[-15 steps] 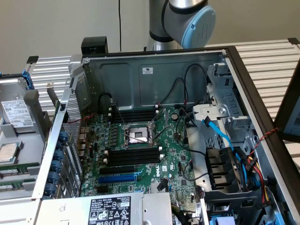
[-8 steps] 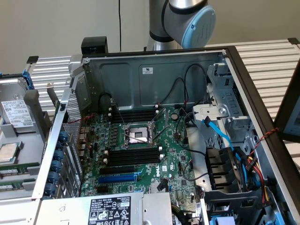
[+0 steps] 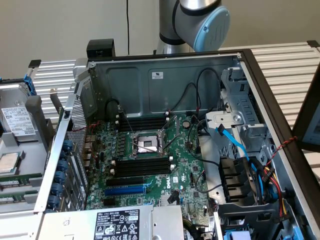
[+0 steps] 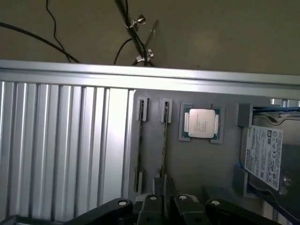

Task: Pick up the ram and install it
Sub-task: 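Pick up the ram and move it above insertion slot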

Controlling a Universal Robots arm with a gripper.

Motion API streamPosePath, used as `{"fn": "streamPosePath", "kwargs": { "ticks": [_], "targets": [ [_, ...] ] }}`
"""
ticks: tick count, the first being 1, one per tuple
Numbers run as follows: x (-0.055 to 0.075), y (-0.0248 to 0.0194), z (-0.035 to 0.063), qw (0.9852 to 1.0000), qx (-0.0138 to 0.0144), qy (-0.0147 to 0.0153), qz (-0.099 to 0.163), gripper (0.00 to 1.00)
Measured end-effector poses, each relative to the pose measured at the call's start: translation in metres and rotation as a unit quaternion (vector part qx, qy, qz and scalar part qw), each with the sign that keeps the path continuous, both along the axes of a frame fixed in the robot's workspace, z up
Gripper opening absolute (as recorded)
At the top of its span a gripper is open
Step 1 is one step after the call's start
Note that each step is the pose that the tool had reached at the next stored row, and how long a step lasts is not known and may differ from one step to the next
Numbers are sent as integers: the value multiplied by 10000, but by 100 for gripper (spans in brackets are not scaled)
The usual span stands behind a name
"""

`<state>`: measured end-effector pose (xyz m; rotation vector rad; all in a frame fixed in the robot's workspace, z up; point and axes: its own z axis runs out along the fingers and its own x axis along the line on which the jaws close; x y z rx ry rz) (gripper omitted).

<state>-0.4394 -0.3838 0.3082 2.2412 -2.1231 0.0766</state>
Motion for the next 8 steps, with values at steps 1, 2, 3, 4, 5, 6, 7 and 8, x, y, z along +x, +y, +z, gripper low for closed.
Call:
{"fn": "streamPosePath", "kwargs": {
  "ticks": [1,2,3,4,5,6,7,8],
  "targets": [
    [0,0,-18,10000,0,0,0,18],
    [0,0,-38,10000,0,-1,-1,18],
    [0,0,-56,10000,0,-1,-3,18],
    [1,0,-74,10000,0,-1,-7,18],
    [1,0,-91,10000,0,-1,-14,18],
    [0,0,-109,10000,0,-2,-24,18],
    [1,-1,-128,10000,-2,-3,-41,18],
    [1,-2,-143,10000,-6,-5,-62,18]
  ]
}}
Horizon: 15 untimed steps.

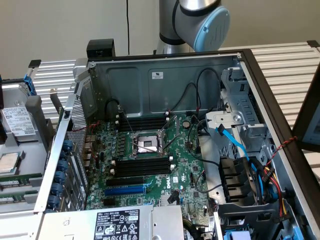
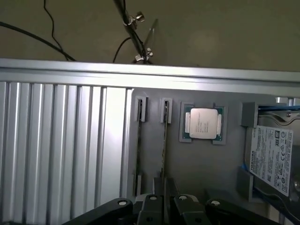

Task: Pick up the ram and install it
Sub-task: 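Pick up the ram and move it above insertion slot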

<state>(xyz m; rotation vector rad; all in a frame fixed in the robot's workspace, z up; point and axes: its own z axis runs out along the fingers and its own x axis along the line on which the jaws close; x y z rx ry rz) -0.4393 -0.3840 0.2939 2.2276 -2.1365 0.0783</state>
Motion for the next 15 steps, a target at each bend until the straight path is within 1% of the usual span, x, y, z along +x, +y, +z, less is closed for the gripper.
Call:
{"fn": "streamPosePath", "kwargs": {
  "ticks": [2,5,7,8,10,12,13,14,15],
  "targets": [
    [0,-4,-29,10000,-10,-4,-39,18],
    [-29,-13,-84,10000,-13,-10,-63,18],
    [-67,-18,-118,10000,-13,-29,-64,18],
    [-84,-19,-129,10000,-13,-47,-64,18],
    [-102,-20,-143,9999,-7,-112,-64,18],
    [-107,-22,-149,9998,30,-185,-65,18],
    [-110,-22,-154,9997,50,-211,-65,18],
    [-118,-26,-158,9997,58,-217,-67,18],
    [-124,-29,-159,9997,58,-217,-67,18]
  ]
}}
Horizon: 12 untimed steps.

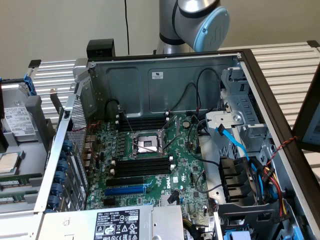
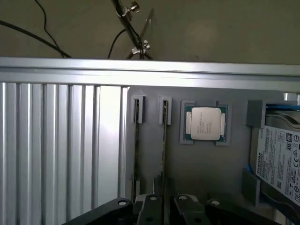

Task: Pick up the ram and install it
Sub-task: 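Pick up the ram and move it above insertion slot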

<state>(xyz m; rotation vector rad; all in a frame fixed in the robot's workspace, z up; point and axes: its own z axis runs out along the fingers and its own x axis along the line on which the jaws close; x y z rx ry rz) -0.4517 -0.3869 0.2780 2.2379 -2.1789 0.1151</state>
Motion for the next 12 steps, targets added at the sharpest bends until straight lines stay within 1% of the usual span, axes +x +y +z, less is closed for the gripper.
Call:
{"fn": "streamPosePath", "kwargs": {
  "ticks": [1,2,3,6,7,8,9,11,12],
  "targets": [
    [0,0,0,10000,0,0,-1,18],
    [-4,-1,-1,10000,10,0,-2,18],
    [-4,-2,-1,10000,76,-3,-3,18],
    [-6,-2,-1,9994,350,-9,-18,18],
    [-7,-4,-3,9991,429,-9,-33,18],
    [-7,-17,-7,9990,441,5,-46,18],
    [-8,-40,-11,9990,445,31,-53,18],
    [-11,-92,-17,9989,455,110,-60,18],
    [-13,-118,-19,9988,463,163,-62,18]
  ]
}}
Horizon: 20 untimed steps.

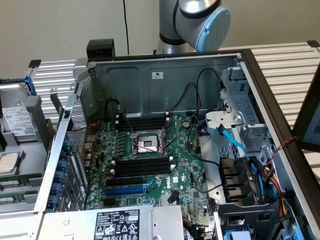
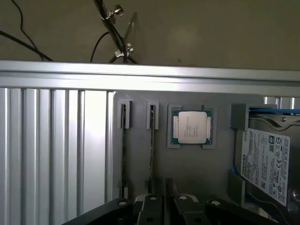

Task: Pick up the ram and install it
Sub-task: 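Pick up the ram and move it above insertion slot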

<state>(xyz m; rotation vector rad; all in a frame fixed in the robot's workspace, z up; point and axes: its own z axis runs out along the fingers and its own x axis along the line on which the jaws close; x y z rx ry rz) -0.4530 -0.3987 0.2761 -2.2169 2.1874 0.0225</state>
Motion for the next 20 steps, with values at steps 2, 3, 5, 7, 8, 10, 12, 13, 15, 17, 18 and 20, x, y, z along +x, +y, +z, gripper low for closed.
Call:
{"fn": "streamPosePath", "kwargs": {
  "ticks": [2,3,5,7,8,10,12,13,15,17,18,20],
  "targets": [
    [-3,-44,-3,10000,25,94,0,18],
    [-3,-71,-8,9999,41,113,0,18],
    [-3,-133,-35,9999,53,115,-1,18],
    [-2,-180,-71,9999,54,116,-3,18],
    [1,-189,-91,9999,55,114,-5,18],
    [22,-197,-125,9999,53,117,-5,18],
    [62,-197,-162,9999,54,116,-5,18],
    [81,-200,-183,9999,55,114,-5,18],
    [91,-211,-217,9999,54,116,-6,18],
    [93,-229,-249,9999,54,117,-8,18],
    [93,-242,-260,9999,54,121,-8,18],
    [95,-273,-280,9999,54,129,-9,18]
  ]
}}
